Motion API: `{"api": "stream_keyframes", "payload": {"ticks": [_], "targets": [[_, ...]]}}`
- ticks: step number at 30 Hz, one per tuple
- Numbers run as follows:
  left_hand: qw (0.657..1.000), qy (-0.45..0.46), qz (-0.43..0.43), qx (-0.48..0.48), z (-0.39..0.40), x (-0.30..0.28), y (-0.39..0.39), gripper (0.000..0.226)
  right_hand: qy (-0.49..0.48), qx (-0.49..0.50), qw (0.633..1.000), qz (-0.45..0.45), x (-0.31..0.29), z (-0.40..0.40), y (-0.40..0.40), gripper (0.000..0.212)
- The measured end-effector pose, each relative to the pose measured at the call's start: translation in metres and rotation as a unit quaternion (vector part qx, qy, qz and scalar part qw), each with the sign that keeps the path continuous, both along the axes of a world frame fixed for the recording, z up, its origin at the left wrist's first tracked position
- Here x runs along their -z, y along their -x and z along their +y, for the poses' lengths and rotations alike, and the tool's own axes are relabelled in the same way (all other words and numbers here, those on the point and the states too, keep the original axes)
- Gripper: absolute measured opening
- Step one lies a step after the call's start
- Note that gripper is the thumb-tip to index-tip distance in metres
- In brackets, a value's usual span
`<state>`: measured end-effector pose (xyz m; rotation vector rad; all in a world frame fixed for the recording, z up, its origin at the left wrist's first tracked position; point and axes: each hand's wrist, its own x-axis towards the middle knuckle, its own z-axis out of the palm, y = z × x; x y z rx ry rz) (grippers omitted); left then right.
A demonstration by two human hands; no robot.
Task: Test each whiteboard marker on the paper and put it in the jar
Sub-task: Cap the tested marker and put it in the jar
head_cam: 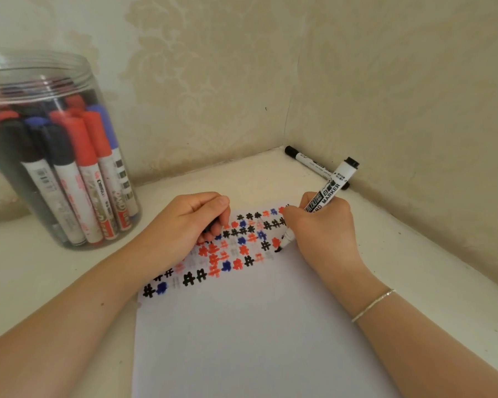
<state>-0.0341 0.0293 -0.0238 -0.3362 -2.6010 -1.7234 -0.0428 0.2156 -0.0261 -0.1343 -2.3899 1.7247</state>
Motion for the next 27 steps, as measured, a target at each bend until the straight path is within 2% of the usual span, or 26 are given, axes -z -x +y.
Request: {"api": "stream_keyframes", "payload": {"ticks": [3,9,14,18,22,27], "targets": [[1.0,0.0,-0.001,-0.001,0.0002,0.0004,0.0008,0.038,0.01,-0.017,1.0,-0.016,-0.0008,-0.001,-0.0013,0.018],[1.0,0.002,-0.002,0.002,-0.0001,0.0004,0.0009,0.038,-0.002,-0.004,1.0,0.011,0.0002,-0.0035,-0.0019,0.035],[1.0,0.006,-0.005,0.002,-0.0005,0.0012,0.0014,0.038,0.012,-0.013,1.0,-0.012,0.0003,-0.0016,-0.0026,0.014],[1.0,0.008,-0.005,0.002,-0.0005,0.002,0.0023,0.038,-0.001,-0.014,1.0,-0.002,0.0025,-0.0024,-0.0012,0.023],[1.0,0.01,-0.004,0.002,-0.0002,0.0017,0.002,0.038,0.024,-0.003,1.0,-0.008,0.0002,-0.0009,-0.0016,0.017],[1.0,0.001,-0.003,-0.001,0.0004,0.0012,0.0014,0.037,0.003,-0.013,1.0,0.011,0.0025,-0.0032,-0.0001,0.03]]}}
